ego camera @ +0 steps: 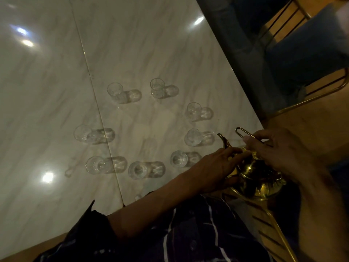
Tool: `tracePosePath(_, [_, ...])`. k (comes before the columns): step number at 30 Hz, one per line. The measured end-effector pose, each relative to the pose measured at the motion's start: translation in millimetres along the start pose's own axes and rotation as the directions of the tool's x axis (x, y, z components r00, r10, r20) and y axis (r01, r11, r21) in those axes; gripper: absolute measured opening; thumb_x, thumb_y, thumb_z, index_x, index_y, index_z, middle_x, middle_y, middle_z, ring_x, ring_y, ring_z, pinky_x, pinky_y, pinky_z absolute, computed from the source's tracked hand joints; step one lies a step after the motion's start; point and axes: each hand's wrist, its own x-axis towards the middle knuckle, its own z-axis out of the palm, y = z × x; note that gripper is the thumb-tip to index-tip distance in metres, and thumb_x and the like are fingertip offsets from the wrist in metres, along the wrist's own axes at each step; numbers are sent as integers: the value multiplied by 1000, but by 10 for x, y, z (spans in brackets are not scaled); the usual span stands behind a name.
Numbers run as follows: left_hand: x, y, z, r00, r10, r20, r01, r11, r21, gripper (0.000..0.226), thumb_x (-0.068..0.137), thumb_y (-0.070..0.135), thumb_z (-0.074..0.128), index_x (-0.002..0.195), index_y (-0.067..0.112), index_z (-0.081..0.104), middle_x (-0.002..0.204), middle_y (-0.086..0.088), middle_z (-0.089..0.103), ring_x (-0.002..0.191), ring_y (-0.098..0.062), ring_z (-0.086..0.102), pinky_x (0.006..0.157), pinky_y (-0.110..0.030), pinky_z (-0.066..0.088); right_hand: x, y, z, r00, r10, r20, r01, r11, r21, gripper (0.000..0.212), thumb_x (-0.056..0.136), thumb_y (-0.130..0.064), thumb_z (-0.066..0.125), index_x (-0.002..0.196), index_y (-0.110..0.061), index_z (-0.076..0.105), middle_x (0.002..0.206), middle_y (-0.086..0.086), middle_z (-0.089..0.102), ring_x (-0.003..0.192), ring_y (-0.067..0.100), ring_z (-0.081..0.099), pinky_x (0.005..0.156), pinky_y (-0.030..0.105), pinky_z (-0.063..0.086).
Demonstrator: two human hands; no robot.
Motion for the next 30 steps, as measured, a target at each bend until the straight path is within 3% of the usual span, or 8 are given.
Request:
tracePosePath(7, [-5,3,-7,1000,9,-9,-9,1000,-7,75,96,39,66,157,13,31,151,-17,43,123,-31,57,79,-39,57,3,-9,-5,1000,-3,5,3,1000,-7,27,93,-37,58,89,-16,73,61,-7,62,61,7,58,56,22,37])
tracePosePath(13, [-6,4,-21,1000,3,-10,-3,1000,-14,74,95,38,66,156,12,33,150,-18,43,122,-31,56,80,-38,57,14,10,-14,1000,-16,24,17,999,-32,28,92,-40,57,90,-17,73,76,-4,69,76,11,64,64,26,45])
tracePosePath(20, [-4,7,-23,1000,9,-21,-10,1000,-7,75,95,39,67,157,13,33,151,-17,43,122,-31,56,79,-37,56,13,-8,-17,1000,-9,12,9,999,-31,27,93,-39,57,89,-17,73,67,-6,65,67,9,61,57,23,39])
tracePosePath(26, [1,-21,-21,1000,4,-18,-4,1000,-1,74,97,42,64,157,15,30,152,-16,41,125,-29,54,80,-37,57,32,-5,-11,1000,-5,10,5,1000,-28,29,93,-40,57,93,-16,73,74,-6,65,71,9,60,63,26,43])
tracePosePath(30, [3,-42,-3,1000,3,-13,-3,1000,1,75,96,41,64,157,15,29,152,-16,41,125,-30,54,81,-42,59,50,1,-11,1000,-8,21,8,999,-43,27,93,-39,57,94,-17,72,67,-7,62,64,7,57,58,23,39])
